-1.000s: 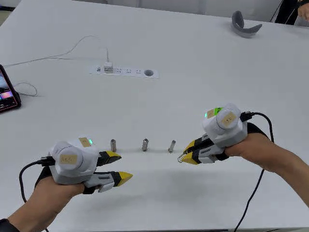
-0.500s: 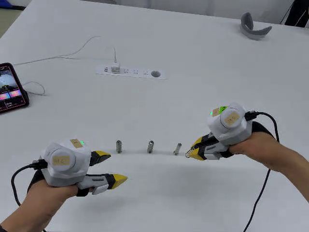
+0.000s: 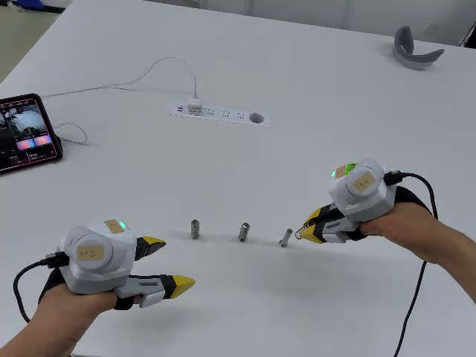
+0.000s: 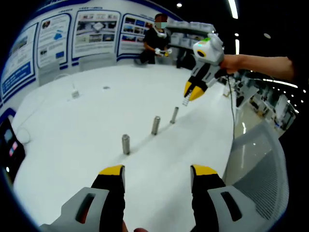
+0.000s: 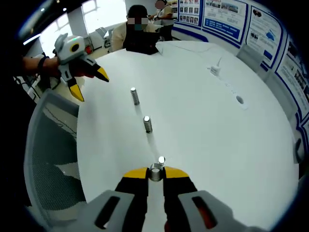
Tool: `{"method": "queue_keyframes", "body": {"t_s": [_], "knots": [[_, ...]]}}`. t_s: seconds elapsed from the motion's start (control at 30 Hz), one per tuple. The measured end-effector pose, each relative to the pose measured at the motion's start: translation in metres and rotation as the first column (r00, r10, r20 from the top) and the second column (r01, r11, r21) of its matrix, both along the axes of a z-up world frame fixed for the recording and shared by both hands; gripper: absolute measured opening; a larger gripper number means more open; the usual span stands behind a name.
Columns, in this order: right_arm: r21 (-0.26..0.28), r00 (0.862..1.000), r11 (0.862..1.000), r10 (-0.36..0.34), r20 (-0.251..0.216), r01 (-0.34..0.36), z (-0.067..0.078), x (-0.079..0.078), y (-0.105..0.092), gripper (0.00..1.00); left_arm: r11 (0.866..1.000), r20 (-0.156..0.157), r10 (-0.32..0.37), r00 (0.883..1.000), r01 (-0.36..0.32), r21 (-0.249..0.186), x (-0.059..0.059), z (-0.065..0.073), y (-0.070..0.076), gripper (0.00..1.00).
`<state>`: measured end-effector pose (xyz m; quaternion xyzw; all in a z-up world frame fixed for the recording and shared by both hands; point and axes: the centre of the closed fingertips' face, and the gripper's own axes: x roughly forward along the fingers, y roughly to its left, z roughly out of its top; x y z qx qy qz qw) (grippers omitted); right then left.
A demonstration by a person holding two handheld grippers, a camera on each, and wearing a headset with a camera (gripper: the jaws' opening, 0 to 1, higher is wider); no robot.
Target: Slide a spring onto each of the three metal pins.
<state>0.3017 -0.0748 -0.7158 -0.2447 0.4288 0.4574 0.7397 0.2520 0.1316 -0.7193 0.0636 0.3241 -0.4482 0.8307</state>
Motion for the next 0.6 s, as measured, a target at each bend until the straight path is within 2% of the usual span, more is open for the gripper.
{"method": "queue_keyframes", "body": {"t_s": [0.23, 0.5, 0.6], "knots": [[-0.004, 1.0, 1.0, 0.013, -0.003, -0.014, -0.006, 0.008, 0.003, 0.13, 1.0, -0.005, 0.022, 1.0, -0.022, -0.005, 0.001, 0.001, 0.004, 0.56], [-0.007, 1.0, 1.0, 0.018, -0.013, -0.018, -0.014, 0.015, 0.005, 0.13, 0.999, -0.02, 0.047, 0.999, -0.047, 0.0, -0.005, -0.001, 0.012, 0.56], [-0.009, 0.999, 1.0, 0.024, -0.022, -0.024, -0.017, 0.015, 0.007, 0.13, 0.999, -0.023, 0.055, 0.998, -0.055, 0.002, -0.004, -0.006, 0.016, 0.56]]}}
